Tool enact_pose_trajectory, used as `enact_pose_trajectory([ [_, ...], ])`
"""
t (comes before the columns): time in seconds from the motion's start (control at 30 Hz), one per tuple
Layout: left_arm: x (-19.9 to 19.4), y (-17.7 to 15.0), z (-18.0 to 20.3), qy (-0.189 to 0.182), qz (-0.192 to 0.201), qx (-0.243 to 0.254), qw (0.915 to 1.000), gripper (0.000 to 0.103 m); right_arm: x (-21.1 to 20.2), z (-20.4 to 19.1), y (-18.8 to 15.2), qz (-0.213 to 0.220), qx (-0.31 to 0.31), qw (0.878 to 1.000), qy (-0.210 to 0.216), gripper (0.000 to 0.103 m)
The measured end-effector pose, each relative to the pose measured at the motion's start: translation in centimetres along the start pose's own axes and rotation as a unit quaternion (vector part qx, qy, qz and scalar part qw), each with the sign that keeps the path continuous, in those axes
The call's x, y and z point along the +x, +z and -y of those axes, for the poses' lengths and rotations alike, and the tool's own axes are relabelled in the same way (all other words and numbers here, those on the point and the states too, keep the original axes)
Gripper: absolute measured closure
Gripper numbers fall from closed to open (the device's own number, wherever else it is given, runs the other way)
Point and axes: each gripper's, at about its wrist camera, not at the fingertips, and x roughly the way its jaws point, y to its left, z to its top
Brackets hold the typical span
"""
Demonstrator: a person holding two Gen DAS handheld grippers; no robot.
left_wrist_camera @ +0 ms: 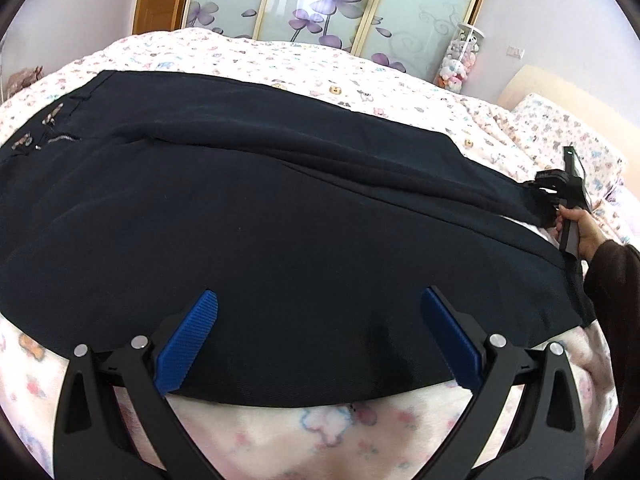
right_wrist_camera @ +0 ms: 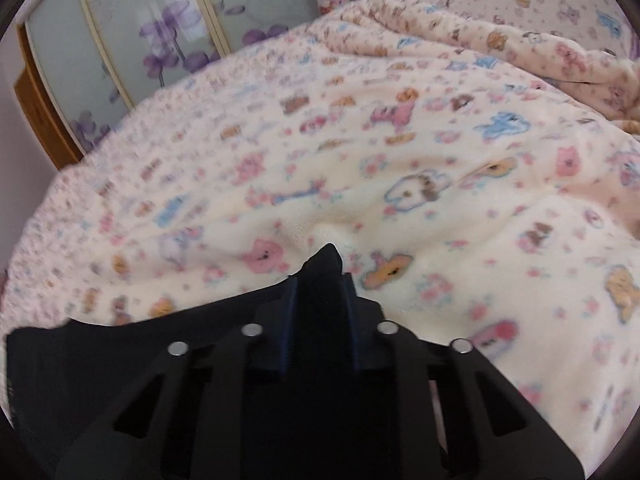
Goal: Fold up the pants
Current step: 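Move the right tool to the trouser hems and grasp them, then lift the hems with the right tool and carry them toward the waistband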
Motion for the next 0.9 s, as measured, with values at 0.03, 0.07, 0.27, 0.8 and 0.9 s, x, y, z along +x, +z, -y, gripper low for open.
enact_pose_trajectory([
  [0.03,0.1,0.1,-0.1,-0.004,-0.002,-0.002,1.0000,0.002,-1.4,0.3,-0.1,0.011,0.009,1.000,0.021,0.094],
  [0.07,0.2,0.1,-0.2,-0.007,-0.007,-0.004,0.9999,0.002,-2.1,0.3,-0.2,0.018,0.011,0.999,0.030,0.094],
  [0.27,0.1,0.6,-0.8,-0.031,0.002,-0.032,0.9990,0.002,-10.6,1.1,-3.2,0.079,0.014,0.992,0.100,0.094],
  [0.8,-4.3,1.2,-1.5,0.002,0.107,-0.057,0.9926,0.002,-19.9,3.4,-22.1,-0.017,-0.004,0.999,0.040,0.087],
  [0.9,-4.5,1.4,-1.5,0.017,0.116,-0.062,0.9912,0.002,-21.6,4.1,-22.0,-0.025,0.053,0.997,0.055,0.039],
])
